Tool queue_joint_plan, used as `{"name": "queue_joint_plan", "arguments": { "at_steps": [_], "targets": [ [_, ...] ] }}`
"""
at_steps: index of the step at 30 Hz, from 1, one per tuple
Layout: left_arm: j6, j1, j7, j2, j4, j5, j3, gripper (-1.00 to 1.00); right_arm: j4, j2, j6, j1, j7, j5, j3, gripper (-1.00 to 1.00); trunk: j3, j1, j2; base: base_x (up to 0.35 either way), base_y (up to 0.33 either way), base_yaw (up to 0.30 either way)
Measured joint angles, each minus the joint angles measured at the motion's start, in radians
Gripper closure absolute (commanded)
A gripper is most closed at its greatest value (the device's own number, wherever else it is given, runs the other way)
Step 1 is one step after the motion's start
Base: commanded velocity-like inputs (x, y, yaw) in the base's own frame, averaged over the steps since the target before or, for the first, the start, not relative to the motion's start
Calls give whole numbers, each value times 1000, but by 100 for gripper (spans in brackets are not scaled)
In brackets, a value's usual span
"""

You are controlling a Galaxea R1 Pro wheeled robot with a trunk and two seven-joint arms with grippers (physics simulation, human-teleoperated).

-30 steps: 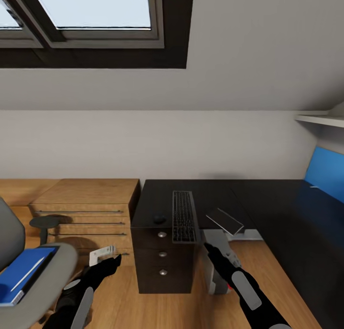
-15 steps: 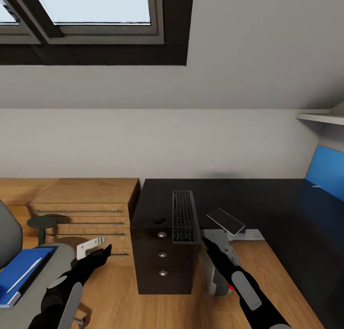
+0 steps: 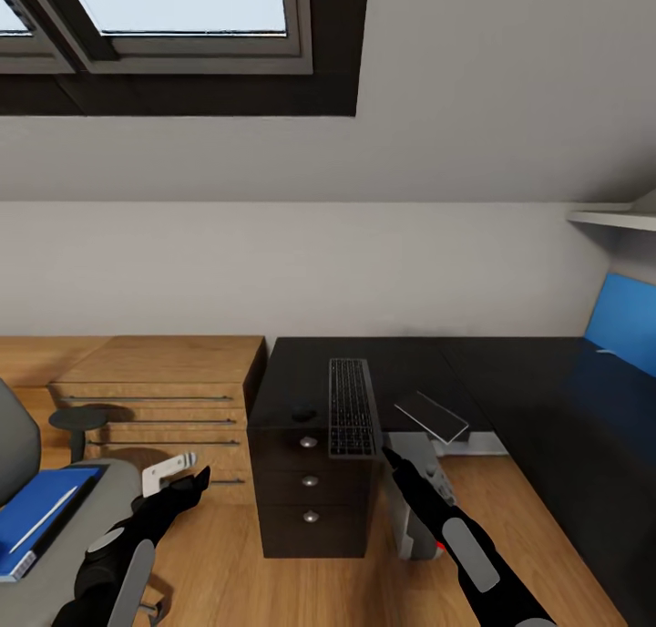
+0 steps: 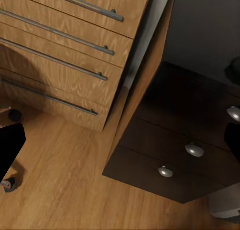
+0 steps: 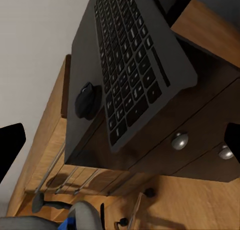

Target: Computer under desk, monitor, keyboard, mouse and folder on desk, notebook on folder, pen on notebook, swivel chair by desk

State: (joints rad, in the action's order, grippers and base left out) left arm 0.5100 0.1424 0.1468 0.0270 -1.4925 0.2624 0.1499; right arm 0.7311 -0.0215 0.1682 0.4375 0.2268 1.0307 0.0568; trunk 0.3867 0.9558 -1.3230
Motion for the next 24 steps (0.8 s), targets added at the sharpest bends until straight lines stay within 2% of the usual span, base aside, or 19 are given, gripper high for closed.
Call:
{"name": "queue_joint_plan", "arguments": {
  "at_steps": [11, 22, 24],
  "targets": [
    [-1, -2, 0, 0, 1, -2, 0, -100, -1, -8, 1, -1, 6, -12, 7, -100, 34, 42, -77, 0, 0, 0],
    [-1, -2, 0, 2, 3, 0, 0, -100, -3, -3, 0, -1, 9, -14, 15, -100, 69, 84, -154, 0, 0, 0],
    [-1, -2, 0, 2, 3, 0, 0, -100, -4, -2, 0, -1, 28, -15, 15, -100, 75, 92, -168, 0, 0, 0]
  ]
}}
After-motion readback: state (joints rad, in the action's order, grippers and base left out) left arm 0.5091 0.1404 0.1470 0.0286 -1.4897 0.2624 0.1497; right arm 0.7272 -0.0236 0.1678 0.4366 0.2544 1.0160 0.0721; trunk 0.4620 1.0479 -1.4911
